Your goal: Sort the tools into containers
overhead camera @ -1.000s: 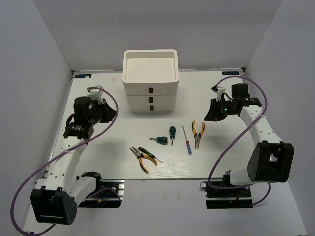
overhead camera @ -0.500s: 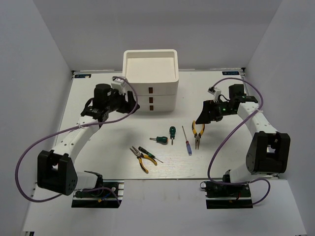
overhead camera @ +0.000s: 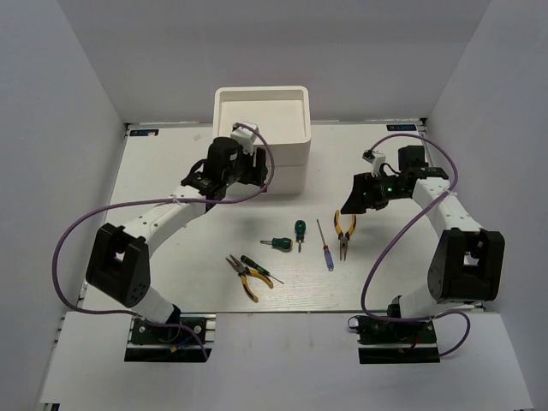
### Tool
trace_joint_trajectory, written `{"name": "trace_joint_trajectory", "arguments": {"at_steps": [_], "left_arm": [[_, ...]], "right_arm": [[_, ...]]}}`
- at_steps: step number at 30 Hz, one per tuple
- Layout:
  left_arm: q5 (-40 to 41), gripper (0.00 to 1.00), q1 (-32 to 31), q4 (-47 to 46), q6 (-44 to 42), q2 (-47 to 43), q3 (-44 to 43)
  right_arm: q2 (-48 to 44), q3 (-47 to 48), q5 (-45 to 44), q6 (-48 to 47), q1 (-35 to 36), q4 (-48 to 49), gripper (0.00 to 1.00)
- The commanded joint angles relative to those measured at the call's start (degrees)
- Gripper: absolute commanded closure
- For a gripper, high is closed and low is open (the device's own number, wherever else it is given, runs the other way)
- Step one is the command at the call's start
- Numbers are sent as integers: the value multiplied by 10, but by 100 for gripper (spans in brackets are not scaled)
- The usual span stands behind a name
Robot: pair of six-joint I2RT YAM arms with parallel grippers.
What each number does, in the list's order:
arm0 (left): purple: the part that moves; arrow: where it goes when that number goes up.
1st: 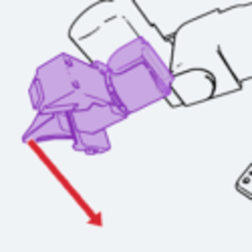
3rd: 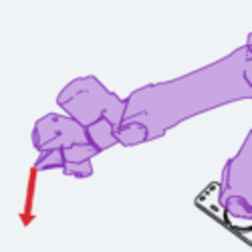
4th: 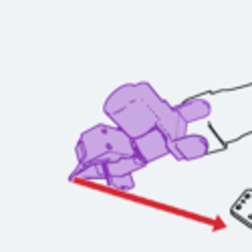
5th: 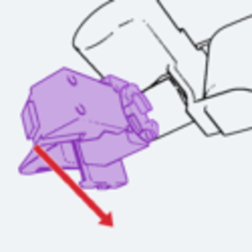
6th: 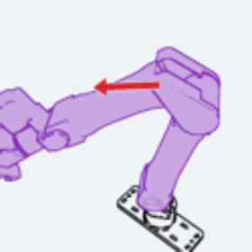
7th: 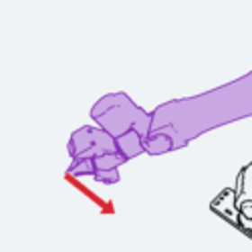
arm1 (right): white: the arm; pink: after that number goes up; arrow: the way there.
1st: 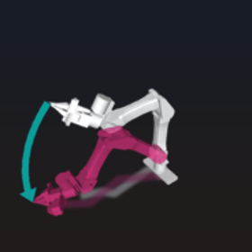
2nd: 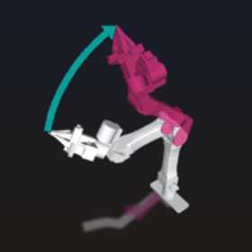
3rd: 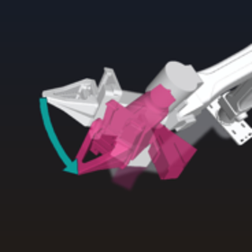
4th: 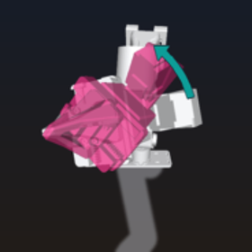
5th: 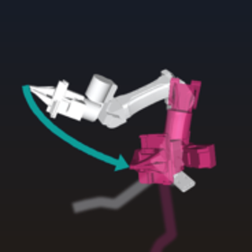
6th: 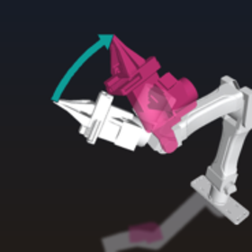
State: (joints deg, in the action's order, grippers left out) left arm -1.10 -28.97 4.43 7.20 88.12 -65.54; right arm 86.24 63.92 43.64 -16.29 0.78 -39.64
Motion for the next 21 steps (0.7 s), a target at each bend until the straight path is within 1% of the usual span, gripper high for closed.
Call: {"name": "trace_joint_trajectory", "arguments": {"at_steps": [1, 2, 5, 6, 9, 11, 13, 17, 19, 20, 21], "left_arm": [[96, 23, -14, 6, 16, 11, -56], [117, 23, -27, 21, 22, 16, -74], [165, 23, -42, 55, 42, 40, -109], [173, 23, -50, 75, 48, 40, -116], [196, 24, -68, 95, 63, 55, -133], [225, 24, -78, 115, 83, 64, -154], [241, 26, -87, 137, 97, 72, -159], [314, 29, -112, 184, 136, 94, -187], [331, 32, -118, 196, 149, 100, -187], [349, 32, -123, 206, 155, 100, -194], [349, 32, -123, 206, 155, 106, -194]], "right_arm": [[-16, -4, 0, 9, -2, 21, 10], [-16, -5, 0, 13, -3, 24, 10], [-16, -7, 2, 19, 0, 27, 10], [-17, -7, 2, 21, -1, 28, 10], [-17, -8, 4, 22, -2, 31, 10], [-17, -8, 3, 24, -1, 31, 10], [-16, -9, 7, 24, 0, 31, 10], [-17, -9, 7, 23, 0, 33, 10], [-19, -9, 6, 24, -2, 33, 10], [-19, -12, 9, 24, 0, 33, 10], [-22, -13, 10, 24, -2, 34, 10]]}}
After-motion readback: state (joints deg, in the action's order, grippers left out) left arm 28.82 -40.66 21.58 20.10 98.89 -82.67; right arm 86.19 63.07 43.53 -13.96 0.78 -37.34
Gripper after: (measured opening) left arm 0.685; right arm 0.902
